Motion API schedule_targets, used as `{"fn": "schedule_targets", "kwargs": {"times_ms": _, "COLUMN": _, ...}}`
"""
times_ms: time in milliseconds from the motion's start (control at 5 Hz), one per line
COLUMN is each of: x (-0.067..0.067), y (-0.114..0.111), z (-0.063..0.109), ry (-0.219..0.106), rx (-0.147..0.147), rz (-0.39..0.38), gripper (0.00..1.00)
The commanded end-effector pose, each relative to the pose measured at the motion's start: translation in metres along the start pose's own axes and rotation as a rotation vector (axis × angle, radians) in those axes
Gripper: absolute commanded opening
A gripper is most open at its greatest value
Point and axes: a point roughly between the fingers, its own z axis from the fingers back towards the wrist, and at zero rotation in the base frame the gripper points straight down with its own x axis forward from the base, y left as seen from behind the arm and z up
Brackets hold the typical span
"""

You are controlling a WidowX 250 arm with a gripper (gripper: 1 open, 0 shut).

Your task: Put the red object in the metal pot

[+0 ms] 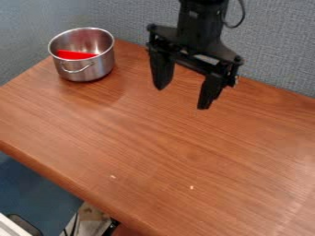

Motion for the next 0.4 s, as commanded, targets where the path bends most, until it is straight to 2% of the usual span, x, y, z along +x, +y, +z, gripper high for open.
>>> {"fn": "schedule_targets", "kwargs": {"times_ms": 0, "x": 0.016, "y": -0.021, "z": -0.004, "ry": -0.085, "rx": -0.026, "rz": 0.022, "gripper": 1.0}}
{"fn": "schedule_targets", "kwargs": {"times_ms": 200, "x": 0.017, "y": -0.044, "z": -0.019, "ry": -0.114, "rx": -0.043, "rz": 0.058, "gripper": 1.0}}
